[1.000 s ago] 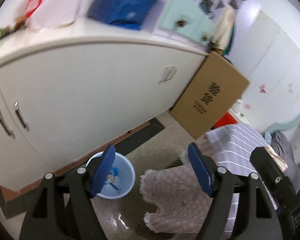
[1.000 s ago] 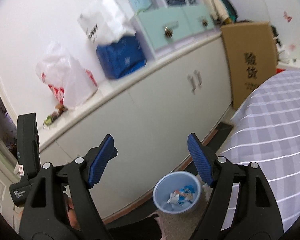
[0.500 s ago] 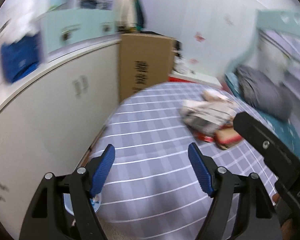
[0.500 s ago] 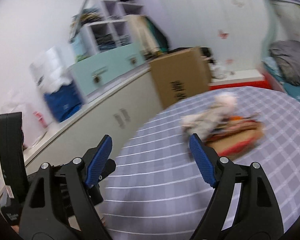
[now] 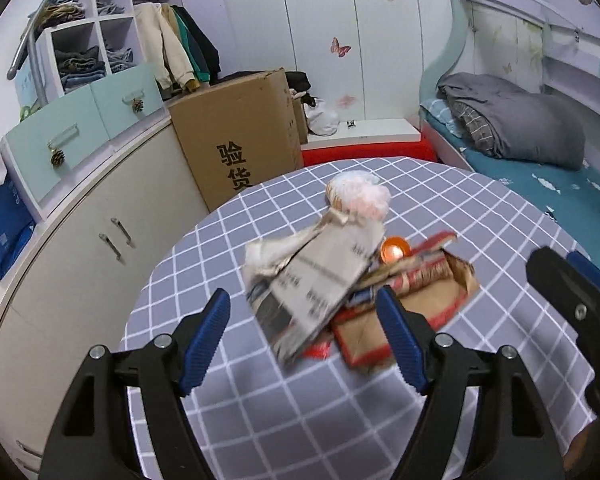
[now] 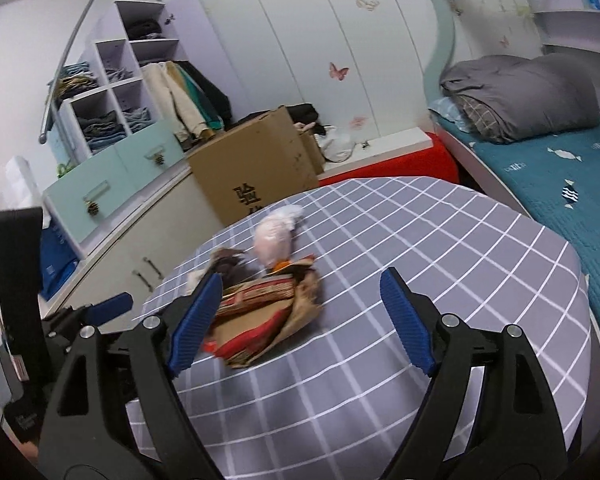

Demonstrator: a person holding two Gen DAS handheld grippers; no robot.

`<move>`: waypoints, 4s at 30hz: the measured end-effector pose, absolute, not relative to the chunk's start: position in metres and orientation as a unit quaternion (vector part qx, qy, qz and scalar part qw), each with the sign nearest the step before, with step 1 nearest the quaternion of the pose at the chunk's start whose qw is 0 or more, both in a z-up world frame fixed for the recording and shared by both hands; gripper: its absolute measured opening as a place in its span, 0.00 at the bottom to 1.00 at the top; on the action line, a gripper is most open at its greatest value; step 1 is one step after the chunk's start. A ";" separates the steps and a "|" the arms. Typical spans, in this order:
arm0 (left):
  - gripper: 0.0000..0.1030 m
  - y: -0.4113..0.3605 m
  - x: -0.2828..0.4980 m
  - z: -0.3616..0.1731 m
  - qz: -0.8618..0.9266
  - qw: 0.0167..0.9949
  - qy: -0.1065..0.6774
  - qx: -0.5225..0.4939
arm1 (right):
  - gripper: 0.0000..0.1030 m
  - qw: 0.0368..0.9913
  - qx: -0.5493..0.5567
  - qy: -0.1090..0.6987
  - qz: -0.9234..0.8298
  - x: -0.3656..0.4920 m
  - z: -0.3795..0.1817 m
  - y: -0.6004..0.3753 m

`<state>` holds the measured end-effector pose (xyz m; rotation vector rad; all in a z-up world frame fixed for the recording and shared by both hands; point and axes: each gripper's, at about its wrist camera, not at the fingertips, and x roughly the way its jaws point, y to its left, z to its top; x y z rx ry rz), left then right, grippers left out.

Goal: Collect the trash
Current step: 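Grasp the crumpled newspaper with the left gripper, then grasp the brown-and-red snack bag with the right gripper and lift it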

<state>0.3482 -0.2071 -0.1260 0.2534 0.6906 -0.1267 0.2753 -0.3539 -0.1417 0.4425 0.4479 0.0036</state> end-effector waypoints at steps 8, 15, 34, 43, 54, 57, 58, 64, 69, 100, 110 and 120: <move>0.69 -0.229 0.379 -0.130 -0.049 0.930 0.335 0.145 | 0.78 0.941 0.240 0.239 0.007 0.298 -0.158 -0.362; 0.35 -0.230 0.397 -0.147 -0.061 0.917 0.371 0.133 | 0.78 0.931 0.259 0.258 0.004 0.306 -0.170 -0.363; 0.02 -0.197 0.359 -0.120 -0.056 0.943 0.313 0.098 | 0.78 0.929 0.254 0.269 0.024 0.298 -0.167 -0.347; 0.02 -0.173 0.346 -0.111 -0.053 0.949 0.304 0.069 | 0.78 0.930 0.255 0.262 0.026 0.287 -0.162 -0.343; 0.02 -0.147 0.330 -0.102 -0.040 0.956 0.290 0.032 | 0.78 0.930 0.252 0.267 0.019 0.283 -0.166 -0.347; 0.02 -0.139 0.326 -0.099 -0.035 0.958 0.285 0.024 | 0.78 0.928 0.253 0.274 0.012 0.285 -0.169 -0.352; 0.02 -0.136 0.325 -0.099 -0.034 0.958 0.285 0.020 | 0.78 0.927 0.253 0.276 0.010 0.286 -0.171 -0.353; 0.02 -0.120 0.320 -0.099 -0.032 0.958 0.283 0.001 | 0.78 0.921 0.253 0.297 0.002 0.293 -0.177 -0.356; 0.02 -0.115 0.317 -0.099 -0.036 0.958 0.283 -0.007 | 0.78 0.912 0.258 0.319 0.025 0.305 -0.182 -0.350; 0.01 -0.150 0.281 -0.088 -0.040 0.970 0.234 0.052 | 0.17 0.921 0.256 0.268 0.118 0.286 -0.148 -0.315; 0.01 -0.140 0.255 -0.072 -0.032 0.973 0.222 0.047 | 0.17 0.935 0.222 0.244 0.130 0.256 -0.122 -0.297; 0.01 -0.113 0.235 -0.063 -0.019 0.976 0.216 0.032 | 0.17 0.936 0.210 0.236 0.155 0.237 -0.111 -0.277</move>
